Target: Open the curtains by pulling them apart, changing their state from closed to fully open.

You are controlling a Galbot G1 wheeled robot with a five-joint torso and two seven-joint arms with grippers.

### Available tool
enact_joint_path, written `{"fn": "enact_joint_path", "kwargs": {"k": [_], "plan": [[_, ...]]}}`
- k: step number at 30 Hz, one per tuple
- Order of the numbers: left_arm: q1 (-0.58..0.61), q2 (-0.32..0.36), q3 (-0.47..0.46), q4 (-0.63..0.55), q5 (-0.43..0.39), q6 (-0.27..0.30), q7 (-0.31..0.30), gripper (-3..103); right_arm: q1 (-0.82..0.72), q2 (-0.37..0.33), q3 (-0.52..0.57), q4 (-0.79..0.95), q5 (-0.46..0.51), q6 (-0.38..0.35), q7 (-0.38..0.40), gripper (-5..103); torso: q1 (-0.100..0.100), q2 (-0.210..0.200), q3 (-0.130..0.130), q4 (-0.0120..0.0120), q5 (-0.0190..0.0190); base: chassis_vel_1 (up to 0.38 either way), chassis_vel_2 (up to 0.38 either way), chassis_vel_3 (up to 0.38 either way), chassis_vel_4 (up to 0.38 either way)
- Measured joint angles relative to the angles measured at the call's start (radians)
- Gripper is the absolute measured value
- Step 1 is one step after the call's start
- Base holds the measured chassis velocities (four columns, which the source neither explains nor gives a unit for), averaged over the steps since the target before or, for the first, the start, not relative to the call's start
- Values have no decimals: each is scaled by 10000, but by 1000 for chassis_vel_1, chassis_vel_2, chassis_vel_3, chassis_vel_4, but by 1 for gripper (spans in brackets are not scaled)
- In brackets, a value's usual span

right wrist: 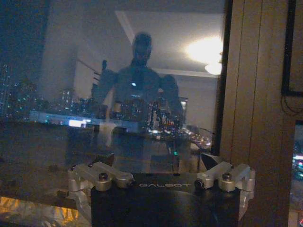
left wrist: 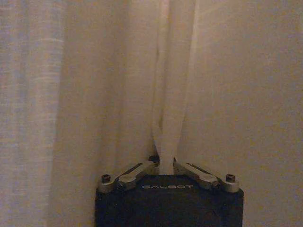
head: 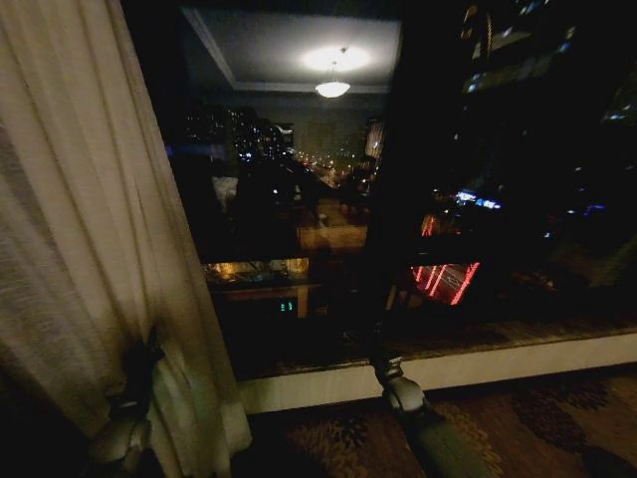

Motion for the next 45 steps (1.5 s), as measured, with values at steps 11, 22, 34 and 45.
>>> {"fn": "enact_joint_path", "kwargs": {"k": [11,22,34,45], "plan": [[-87,-146,86,288,83,-141,8,0,1,0,0,0,0,0,0,100,0,0,0,0,0,0,0,0,0],[-285,-132,121,557,146,-183,48,0,0,0,0,0,0,0,0,100,0,0,0,0,1,10,13,-8,-12],[-463,-79,151,815,168,-223,63,0,0,0,0,0,0,0,0,100,2,0,0,0,5,155,180,-147,-186],[-407,-31,152,942,204,-233,-3,0,0,-2,0,2,0,0,0,100,1,-1,2,0,5,80,74,-60,-73]]}}
